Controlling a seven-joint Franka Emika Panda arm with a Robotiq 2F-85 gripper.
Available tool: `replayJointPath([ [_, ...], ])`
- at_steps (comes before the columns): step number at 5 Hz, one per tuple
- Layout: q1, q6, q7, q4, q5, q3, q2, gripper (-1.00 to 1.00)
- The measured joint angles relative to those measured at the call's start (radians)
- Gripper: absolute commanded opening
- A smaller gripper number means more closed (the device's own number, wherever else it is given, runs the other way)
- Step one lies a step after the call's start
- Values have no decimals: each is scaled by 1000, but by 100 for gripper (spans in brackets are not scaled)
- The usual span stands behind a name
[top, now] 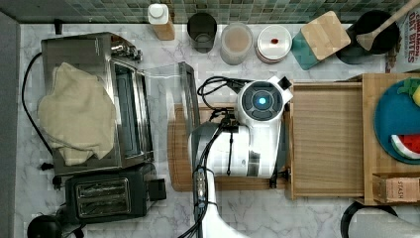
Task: Close the drawer.
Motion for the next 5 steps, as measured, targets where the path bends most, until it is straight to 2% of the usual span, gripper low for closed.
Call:
replayJointPath([
  [1, 8, 47, 0, -14, -23, -17, 32, -100],
  [3, -40, 63, 0, -31, -22, -25, 116, -100],
  [5, -63, 127, 0, -139, -31, -66, 116, -100],
])
